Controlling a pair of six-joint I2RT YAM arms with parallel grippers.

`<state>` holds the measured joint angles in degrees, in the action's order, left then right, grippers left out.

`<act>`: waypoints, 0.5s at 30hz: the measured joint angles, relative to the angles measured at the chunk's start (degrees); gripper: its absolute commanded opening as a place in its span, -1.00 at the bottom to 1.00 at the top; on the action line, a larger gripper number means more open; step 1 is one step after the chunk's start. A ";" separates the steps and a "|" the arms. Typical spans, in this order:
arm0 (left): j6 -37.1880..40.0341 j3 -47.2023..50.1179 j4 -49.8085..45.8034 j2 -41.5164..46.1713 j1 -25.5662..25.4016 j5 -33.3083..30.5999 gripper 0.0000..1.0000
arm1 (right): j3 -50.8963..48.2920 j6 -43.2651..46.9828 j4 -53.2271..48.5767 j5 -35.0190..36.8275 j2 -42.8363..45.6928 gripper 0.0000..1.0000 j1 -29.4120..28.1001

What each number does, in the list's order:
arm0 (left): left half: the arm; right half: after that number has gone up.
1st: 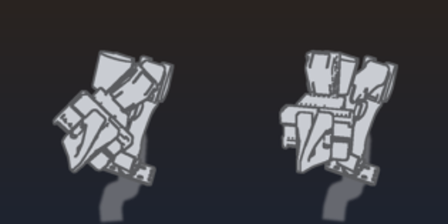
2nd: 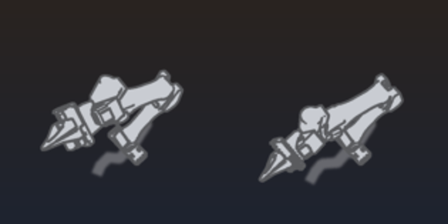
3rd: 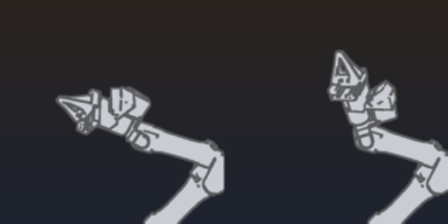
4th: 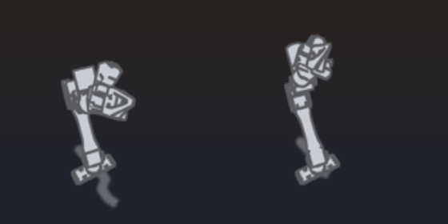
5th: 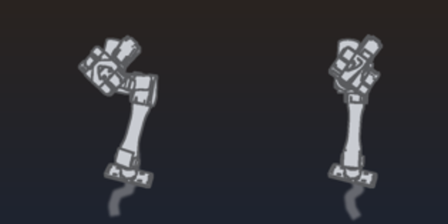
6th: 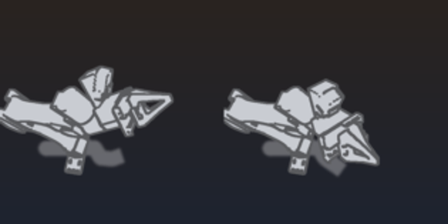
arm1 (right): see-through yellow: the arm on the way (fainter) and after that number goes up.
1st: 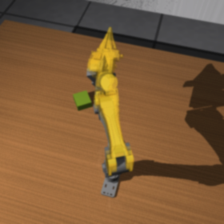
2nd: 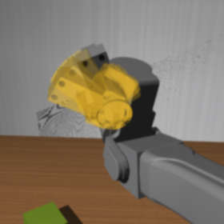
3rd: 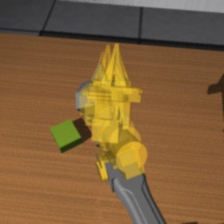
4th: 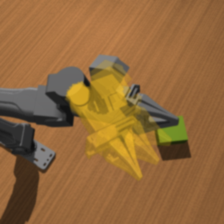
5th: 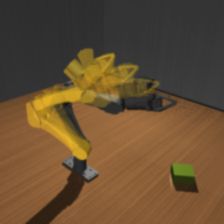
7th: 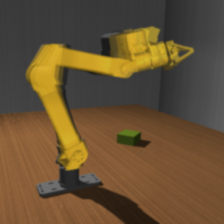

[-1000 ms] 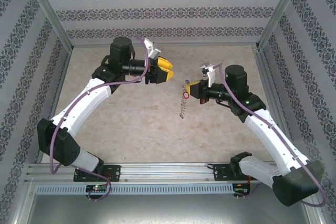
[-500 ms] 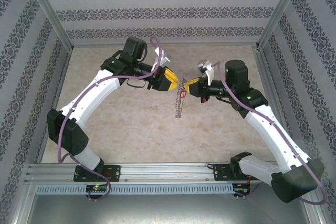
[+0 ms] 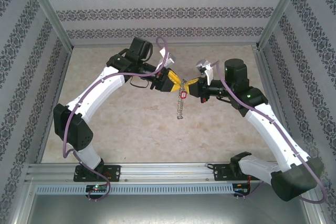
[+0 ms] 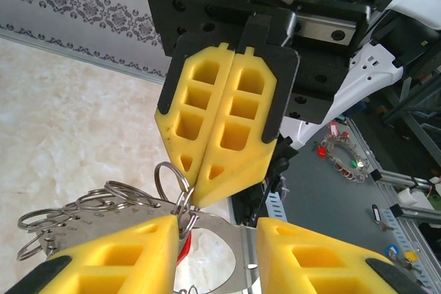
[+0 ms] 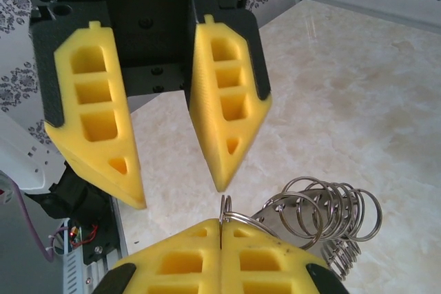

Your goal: Put the keys on the keyring

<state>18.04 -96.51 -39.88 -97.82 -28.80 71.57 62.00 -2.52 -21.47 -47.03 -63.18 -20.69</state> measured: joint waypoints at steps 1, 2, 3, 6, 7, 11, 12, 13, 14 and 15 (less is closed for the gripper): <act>0.02 -0.17 -0.07 -0.28 -0.11 0.00 -0.30 | 0.00 0.00 -0.07 -0.02 0.00 -1.00 -0.09; 0.04 -0.39 -0.26 -0.61 -0.15 0.04 -0.31 | 0.00 0.04 -0.26 -0.02 0.00 -1.00 -0.09; 0.11 -0.63 -0.42 -0.85 -0.15 0.04 -0.32 | 0.00 0.17 -0.33 -0.02 0.00 -1.00 -0.09; 0.59 -1.53 -0.90 -1.60 -0.52 0.09 -0.37 | 0.00 0.42 -0.42 -0.02 0.00 -1.00 -0.09; 0.79 -1.73 -0.92 -1.79 -0.79 0.17 -0.38 | 0.00 0.46 -0.42 -0.02 0.00 -1.00 -0.09; 1.33 -2.36 -1.60 -2.38 -1.33 0.35 -0.44 | 0.00 0.94 -0.44 -0.24 0.02 -1.00 -0.09; 1.49 -2.49 -1.81 -2.58 -1.38 0.42 -0.48 | 0.00 1.03 -0.46 -0.26 0.02 -1.00 -0.09; 1.68 -2.67 -2.08 -2.78 -1.44 0.42 -0.50 | 0.00 1.03 -0.48 -0.28 0.02 -1.00 -0.09; 1.92 -2.86 -2.36 -3.02 -1.51 0.44 -0.53 | 0.00 1.03 -0.57 -0.31 0.02 -1.00 -0.09; 2.19 -2.93 -2.58 -3.19 -1.53 0.42 -0.55 | 0.00 1.03 -0.66 -0.37 0.02 -1.00 -0.09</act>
<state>20.23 -99.44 -42.46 -101.01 -30.33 71.99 62.00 -1.50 -22.13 -47.40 -63.16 -20.78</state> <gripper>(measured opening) 0.246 0.063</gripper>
